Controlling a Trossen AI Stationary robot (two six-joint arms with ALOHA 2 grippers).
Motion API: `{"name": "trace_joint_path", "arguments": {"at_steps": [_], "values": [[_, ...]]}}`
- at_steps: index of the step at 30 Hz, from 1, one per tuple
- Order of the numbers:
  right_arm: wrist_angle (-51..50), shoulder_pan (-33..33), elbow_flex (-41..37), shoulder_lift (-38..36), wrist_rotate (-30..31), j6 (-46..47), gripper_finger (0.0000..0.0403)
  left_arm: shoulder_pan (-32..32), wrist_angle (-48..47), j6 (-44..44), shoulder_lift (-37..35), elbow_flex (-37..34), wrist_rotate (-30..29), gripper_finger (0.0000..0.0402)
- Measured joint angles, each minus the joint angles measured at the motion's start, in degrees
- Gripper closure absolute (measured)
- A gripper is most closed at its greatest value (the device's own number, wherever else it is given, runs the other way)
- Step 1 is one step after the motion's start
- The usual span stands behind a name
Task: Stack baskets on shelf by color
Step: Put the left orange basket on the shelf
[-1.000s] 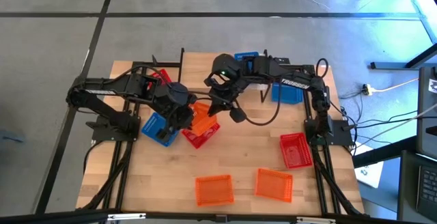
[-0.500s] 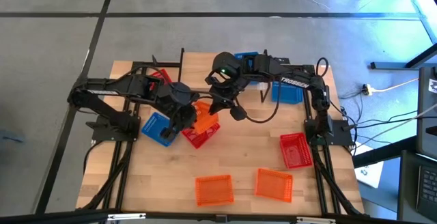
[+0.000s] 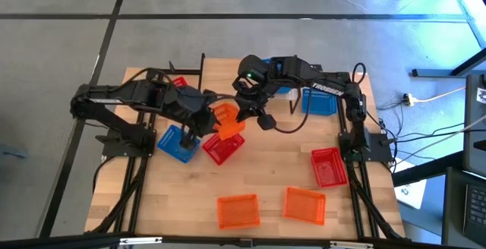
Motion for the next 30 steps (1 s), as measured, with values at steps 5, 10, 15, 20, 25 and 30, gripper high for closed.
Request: {"name": "trace_joint_path", "arguments": {"at_steps": [5,10,15,20,25,30], "values": [[-2.0,0.2,-0.1,0.1,7.2,0.0,0.0401,-0.3,1.9,2.5,-2.4,0.1,-4.0,0.0308],[-1.7,0.2,0.5,0.1,18.8,1.4,0.0401,-1.3,2.9,2.5,-5.0,-0.1,-11.3,0.0308],[-0.4,-0.1,0.6,0.0,31.5,1.7,0.0401,-2.0,3.3,1.7,-7.6,-0.1,-14.3,0.0308],[2.1,-3.1,-1.2,-0.1,33.4,1.7,0.0401,-2.0,3.1,-2.0,-8.9,-0.1,-14.3,0.0308],[2.0,-7.2,-4.6,-0.2,32.8,1.8,0.0401,-2.1,3.4,-2.2,-8.7,0.0,-14.3,0.0308],[3.5,-10.2,-9.0,-0.2,31.0,1.3,0.0401,-2.2,3.3,-3.5,-8.8,0.0,-14.3,0.0308]]}}
